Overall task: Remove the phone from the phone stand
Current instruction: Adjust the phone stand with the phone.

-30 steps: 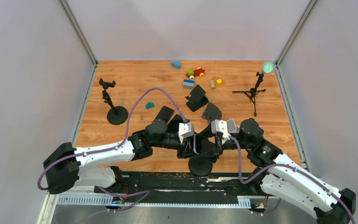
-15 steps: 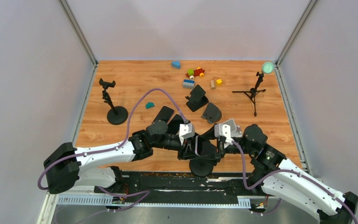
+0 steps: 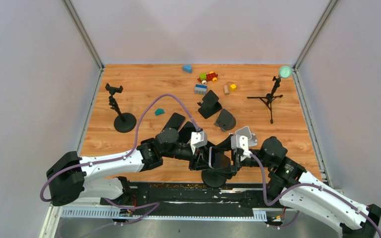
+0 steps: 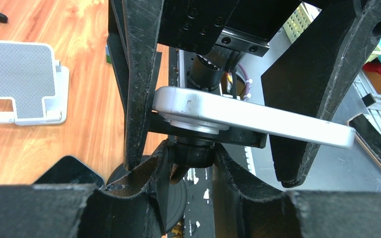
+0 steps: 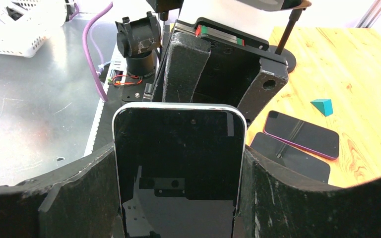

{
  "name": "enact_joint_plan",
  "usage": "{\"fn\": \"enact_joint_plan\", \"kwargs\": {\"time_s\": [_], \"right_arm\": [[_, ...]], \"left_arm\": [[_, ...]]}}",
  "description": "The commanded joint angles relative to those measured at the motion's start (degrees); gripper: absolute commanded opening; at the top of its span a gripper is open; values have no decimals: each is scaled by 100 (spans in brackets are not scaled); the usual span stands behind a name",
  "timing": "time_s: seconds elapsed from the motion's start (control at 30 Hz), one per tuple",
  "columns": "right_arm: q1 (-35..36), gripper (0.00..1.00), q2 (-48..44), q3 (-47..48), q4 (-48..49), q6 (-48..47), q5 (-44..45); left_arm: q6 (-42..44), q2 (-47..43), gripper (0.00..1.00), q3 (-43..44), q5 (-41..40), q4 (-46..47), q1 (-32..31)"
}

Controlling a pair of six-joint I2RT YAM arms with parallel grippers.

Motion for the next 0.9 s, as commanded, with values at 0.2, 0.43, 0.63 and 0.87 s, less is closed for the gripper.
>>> {"fn": "enact_joint_plan", "kwargs": {"time_s": [0.2,0.43,0.63,0.87], "right_arm": [[546,0,-136,-55,-25,593,-844],[1013,0,-314,11,-241,515,-202],[1151,0,-569,296,-944,126,816],[1186,0,-695,525,-1380,-97,1302]], "left_arm": [[-30,55,0,56,-973,38,395],[-43,59,0,62,-1077,-22,408],[-14,22,0,48,-1125,-121,417],[-13,26,0,40,-1159,-135,425]]}}
